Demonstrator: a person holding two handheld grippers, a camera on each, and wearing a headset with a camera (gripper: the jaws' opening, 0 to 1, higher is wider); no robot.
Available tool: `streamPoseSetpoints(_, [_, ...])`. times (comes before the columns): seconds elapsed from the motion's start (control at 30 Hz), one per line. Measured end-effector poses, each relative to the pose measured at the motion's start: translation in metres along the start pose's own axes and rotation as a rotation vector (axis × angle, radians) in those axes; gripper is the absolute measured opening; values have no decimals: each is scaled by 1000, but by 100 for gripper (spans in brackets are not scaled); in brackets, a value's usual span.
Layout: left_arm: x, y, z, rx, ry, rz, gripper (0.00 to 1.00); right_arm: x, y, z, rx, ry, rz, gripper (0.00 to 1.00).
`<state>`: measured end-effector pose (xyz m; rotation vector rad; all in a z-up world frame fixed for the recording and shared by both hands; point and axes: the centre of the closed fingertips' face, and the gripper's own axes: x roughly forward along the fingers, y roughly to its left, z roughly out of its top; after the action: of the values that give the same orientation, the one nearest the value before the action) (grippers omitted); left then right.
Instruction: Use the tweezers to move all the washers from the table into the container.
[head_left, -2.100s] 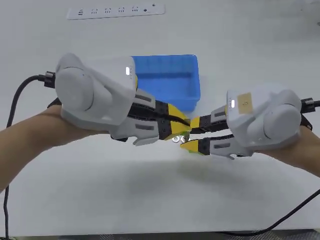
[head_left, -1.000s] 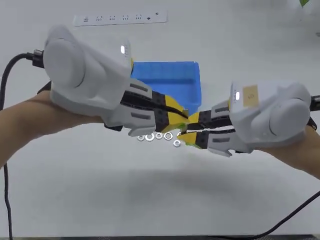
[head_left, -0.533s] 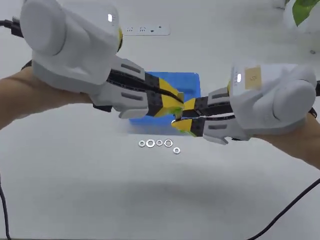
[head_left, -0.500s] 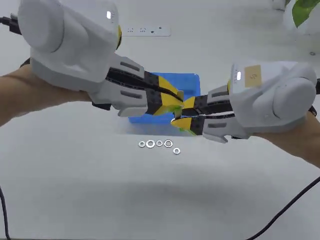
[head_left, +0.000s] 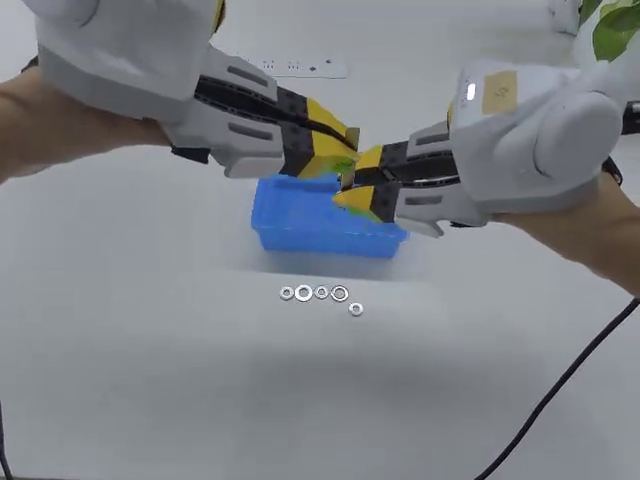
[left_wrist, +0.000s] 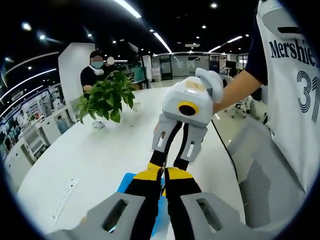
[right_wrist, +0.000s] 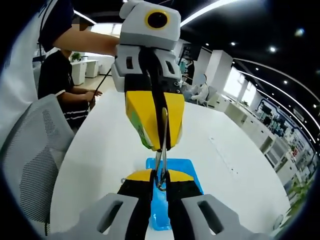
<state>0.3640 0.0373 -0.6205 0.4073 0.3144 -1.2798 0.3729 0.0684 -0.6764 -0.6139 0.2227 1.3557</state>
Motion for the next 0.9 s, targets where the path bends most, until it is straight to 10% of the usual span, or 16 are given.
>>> streamPoseSetpoints(0.3, [9, 30, -20, -40, -3, -8, 7, 17, -17, -13, 0, 14, 24, 10])
streamPoseSetpoints(0.9, [35, 45, -70, -101, 33, -35, 7, 56, -22, -63, 61, 85, 94, 10])
